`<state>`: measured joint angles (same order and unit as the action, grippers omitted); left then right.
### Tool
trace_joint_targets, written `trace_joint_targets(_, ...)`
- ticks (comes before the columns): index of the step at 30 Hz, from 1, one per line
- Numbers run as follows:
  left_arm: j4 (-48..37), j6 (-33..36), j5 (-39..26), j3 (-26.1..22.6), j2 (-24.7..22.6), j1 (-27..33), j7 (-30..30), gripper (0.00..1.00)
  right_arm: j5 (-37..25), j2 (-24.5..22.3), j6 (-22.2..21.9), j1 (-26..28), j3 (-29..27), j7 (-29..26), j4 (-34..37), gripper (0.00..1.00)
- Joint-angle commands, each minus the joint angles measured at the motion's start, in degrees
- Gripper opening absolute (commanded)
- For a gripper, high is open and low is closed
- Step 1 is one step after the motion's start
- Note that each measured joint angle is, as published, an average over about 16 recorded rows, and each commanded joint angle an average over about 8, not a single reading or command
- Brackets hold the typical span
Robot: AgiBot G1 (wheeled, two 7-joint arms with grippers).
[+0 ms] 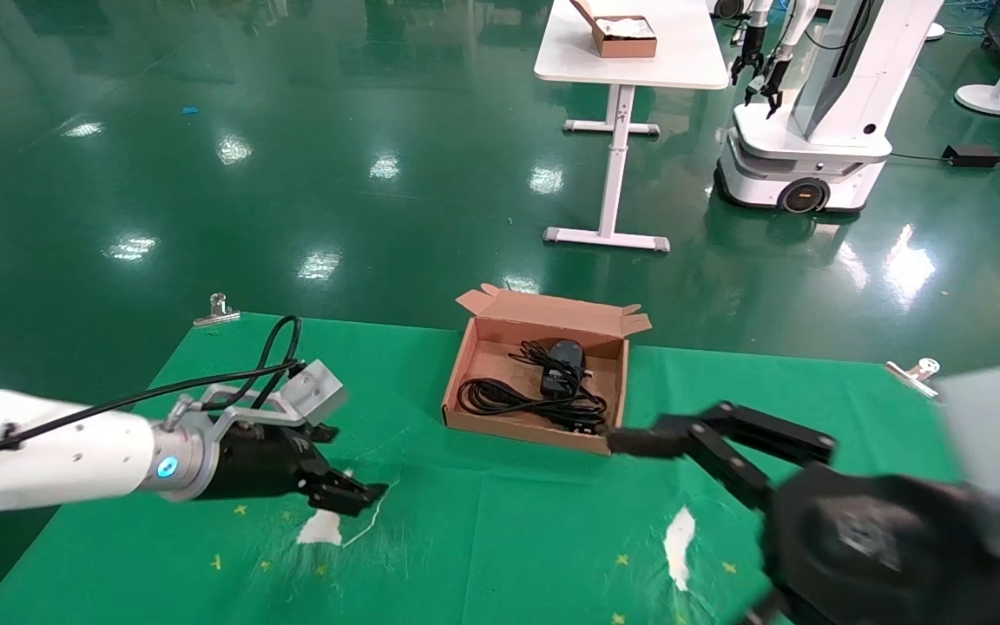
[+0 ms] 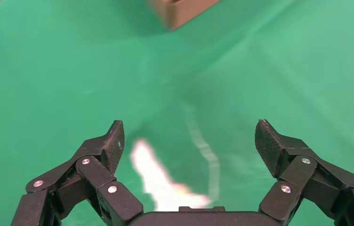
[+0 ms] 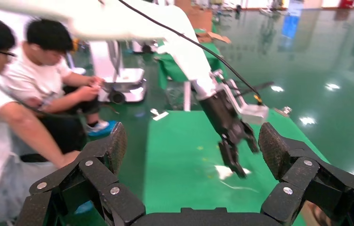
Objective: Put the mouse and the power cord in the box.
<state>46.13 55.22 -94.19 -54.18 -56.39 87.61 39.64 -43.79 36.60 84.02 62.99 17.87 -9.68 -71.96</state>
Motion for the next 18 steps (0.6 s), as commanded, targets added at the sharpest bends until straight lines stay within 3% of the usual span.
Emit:
trace_joint_targets(1,1.6,1.7,3.0,2.2,1.2,-1.5,-1.7,1.0,1.6,-1.3,1.4,-1.2,-1.6,-0.9,-1.4,1.0)
trace_joint_targets(18,14.4,16.0,27.5,20.0,11.2,-13.7,-15.2,1.0,2.0,-1.6,1.7,-1.4,-1.8,-1.0,-1.6,1.0)
